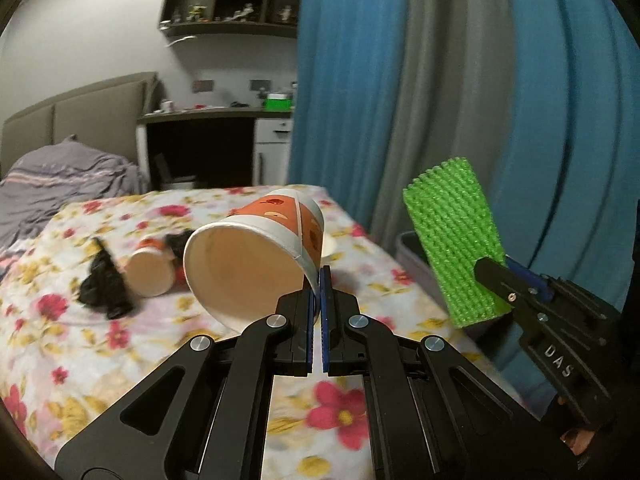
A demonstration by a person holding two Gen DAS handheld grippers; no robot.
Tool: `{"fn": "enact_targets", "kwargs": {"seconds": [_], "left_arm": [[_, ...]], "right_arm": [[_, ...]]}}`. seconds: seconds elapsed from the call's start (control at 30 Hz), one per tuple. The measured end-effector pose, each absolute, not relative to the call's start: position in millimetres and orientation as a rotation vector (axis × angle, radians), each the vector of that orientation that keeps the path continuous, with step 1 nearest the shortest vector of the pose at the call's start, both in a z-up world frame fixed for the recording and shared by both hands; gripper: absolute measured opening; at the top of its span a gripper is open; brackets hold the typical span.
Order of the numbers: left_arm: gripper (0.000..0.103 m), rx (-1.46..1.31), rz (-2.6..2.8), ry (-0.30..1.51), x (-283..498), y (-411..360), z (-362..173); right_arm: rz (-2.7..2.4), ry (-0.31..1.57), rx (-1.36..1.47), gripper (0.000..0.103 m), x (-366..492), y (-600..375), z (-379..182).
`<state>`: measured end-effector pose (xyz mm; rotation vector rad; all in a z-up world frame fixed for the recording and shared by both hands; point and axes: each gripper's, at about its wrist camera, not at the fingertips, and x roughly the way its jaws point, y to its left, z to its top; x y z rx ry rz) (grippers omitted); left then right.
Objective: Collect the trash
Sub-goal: 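Carry the orange cup and green net with both tools over the grey bin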
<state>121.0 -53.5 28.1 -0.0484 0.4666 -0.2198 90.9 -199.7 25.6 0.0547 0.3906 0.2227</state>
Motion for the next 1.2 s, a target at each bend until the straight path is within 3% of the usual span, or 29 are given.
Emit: {"fn": "enact_targets", "kwargs": {"seconds": [0.7,1.2], "left_arm": [[0.002,0.025,-0.503,0.439,188,-194,51],[0.002,0.033,-0.642,0.518,227,-251,6]], "right_arm": [[-0.089,0.339,0.104,0.015,122,-317,26],[-0.152,0.397,0.141,0.016,142,-342,-4]]}}
